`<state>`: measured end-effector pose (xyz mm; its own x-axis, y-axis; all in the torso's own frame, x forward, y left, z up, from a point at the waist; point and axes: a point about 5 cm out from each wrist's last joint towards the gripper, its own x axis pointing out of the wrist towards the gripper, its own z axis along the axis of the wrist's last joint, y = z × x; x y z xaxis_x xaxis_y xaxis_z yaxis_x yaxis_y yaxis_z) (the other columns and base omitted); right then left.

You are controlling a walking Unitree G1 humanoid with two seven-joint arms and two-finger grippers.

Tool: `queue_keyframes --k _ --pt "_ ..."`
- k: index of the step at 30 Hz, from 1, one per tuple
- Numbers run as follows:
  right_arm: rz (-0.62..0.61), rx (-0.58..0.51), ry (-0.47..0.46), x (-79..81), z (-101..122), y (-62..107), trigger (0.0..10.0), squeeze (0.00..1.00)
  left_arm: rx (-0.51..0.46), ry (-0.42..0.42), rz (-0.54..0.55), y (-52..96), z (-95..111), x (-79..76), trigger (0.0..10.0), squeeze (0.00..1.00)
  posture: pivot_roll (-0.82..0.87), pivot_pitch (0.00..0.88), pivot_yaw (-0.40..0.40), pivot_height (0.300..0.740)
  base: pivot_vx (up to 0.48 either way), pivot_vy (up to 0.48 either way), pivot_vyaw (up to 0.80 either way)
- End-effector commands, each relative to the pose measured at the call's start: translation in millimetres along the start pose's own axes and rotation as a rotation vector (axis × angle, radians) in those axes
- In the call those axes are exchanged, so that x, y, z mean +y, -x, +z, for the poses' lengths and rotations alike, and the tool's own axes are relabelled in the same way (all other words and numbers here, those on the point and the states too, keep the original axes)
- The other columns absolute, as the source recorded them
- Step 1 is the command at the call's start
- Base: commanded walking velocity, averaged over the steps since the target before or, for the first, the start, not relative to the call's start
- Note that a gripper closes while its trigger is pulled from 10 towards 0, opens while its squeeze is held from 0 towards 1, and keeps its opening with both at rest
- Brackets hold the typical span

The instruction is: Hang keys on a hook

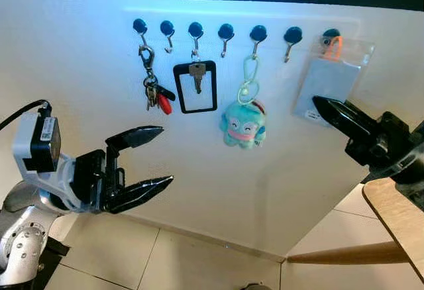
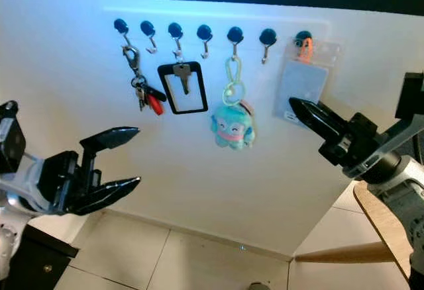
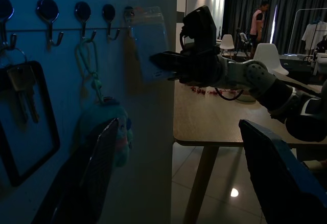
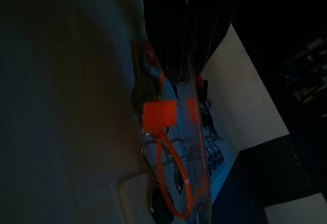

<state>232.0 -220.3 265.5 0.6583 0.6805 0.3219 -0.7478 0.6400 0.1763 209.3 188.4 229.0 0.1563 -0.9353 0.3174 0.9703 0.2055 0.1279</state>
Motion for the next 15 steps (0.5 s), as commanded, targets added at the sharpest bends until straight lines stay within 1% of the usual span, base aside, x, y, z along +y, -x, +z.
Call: queue_keyframes --k 1,15 --pt "0.014 0.045 0.015 2.2 -4.1 -3.6 0.0 0.0 0.028 -0.003 -0.006 1.5 2.9 -2.0 10.0 0.0 -0.15 0.09 0.063 0.74 0.0 0.0 0.0" --pt "-0.009 0.132 0.025 0.5 -13.0 -4.1 0.0 0.0 0.034 0.002 -0.009 -0.2 1.6 -2.4 10.0 0.0 -0.15 0.091 0.065 0.74 0.0 0.0 0.0"
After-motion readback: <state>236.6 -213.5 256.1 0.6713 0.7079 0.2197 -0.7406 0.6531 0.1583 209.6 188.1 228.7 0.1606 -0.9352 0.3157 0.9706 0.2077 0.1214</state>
